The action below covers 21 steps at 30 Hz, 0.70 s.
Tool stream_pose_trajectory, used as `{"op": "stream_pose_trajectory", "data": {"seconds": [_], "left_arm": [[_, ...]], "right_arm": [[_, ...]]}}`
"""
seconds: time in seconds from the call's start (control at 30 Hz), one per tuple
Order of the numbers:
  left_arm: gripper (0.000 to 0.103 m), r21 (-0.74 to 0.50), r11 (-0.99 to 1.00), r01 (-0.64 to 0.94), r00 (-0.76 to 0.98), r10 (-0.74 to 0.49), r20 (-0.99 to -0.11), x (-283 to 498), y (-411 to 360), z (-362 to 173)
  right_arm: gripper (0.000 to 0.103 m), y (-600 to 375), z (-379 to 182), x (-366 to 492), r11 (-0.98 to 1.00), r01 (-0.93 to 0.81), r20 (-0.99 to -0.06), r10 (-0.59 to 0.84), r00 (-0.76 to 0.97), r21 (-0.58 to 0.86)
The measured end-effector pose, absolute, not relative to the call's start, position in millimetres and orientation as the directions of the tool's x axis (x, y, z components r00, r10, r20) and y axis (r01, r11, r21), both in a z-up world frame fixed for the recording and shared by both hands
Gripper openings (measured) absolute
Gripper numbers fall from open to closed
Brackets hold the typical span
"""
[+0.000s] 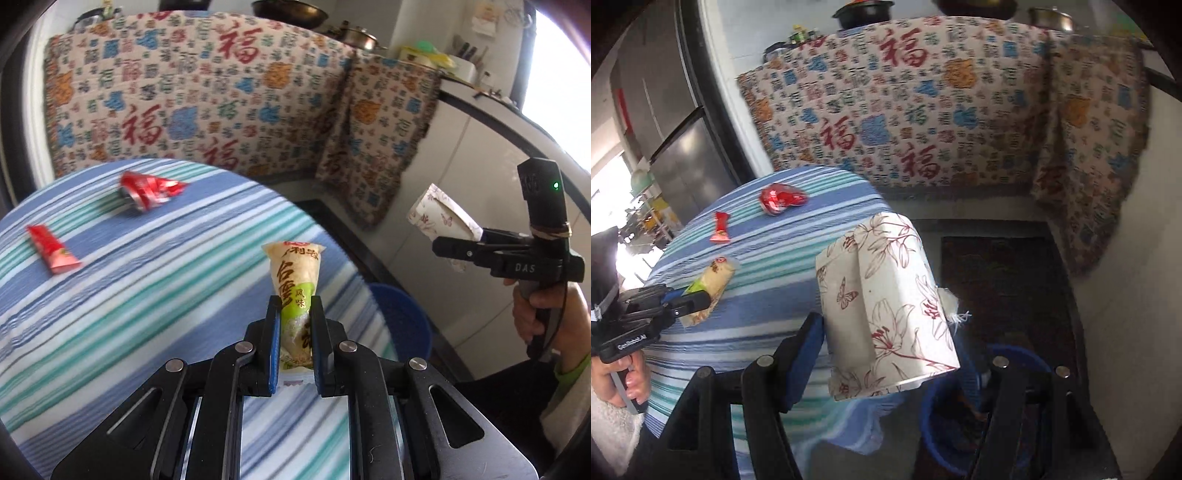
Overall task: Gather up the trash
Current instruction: 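Carry the box and snack wrapper over the wastebasket while opening both tools to drop them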
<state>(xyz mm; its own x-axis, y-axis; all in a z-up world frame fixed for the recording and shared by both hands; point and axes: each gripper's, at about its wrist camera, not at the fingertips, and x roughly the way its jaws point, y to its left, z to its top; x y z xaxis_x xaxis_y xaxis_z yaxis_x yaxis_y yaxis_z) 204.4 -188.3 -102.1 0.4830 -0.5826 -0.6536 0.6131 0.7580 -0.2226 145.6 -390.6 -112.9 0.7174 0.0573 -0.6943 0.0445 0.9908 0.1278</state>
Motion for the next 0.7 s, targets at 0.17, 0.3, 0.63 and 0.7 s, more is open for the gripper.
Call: {"op": "stream_pose_trajectory", "data": {"seconds": [0.17,0.3,0.63,0.7], "left_arm": [[0.013,-0.236,0.688,0.686,0.423,-0.641,-0.641,183,-243,-95],[0.013,-0.249,0.636,0.731,0.370,-0.675,-0.638,166,-292,-95],[0.013,-0.261,0.569,0.780,0.272,-0.683,-0.678,155,-384,-123],[0.013,-0.257,0.568,0.782,0.264,-0.676,-0.688,159,-395,-129]], "right_arm": [[0.068,-431,-132,111,0.986,0.146,-0.728,-0.043,0.685,0.079],[0.068,-465,-152,90,0.975,0.215,-0.763,-0.100,0.639,0.052],[0.068,-507,-188,71,0.961,0.274,-0.816,-0.133,0.562,0.032],[0.069,-514,-193,73,0.961,0.275,-0.826,-0.131,0.548,0.030]]}}
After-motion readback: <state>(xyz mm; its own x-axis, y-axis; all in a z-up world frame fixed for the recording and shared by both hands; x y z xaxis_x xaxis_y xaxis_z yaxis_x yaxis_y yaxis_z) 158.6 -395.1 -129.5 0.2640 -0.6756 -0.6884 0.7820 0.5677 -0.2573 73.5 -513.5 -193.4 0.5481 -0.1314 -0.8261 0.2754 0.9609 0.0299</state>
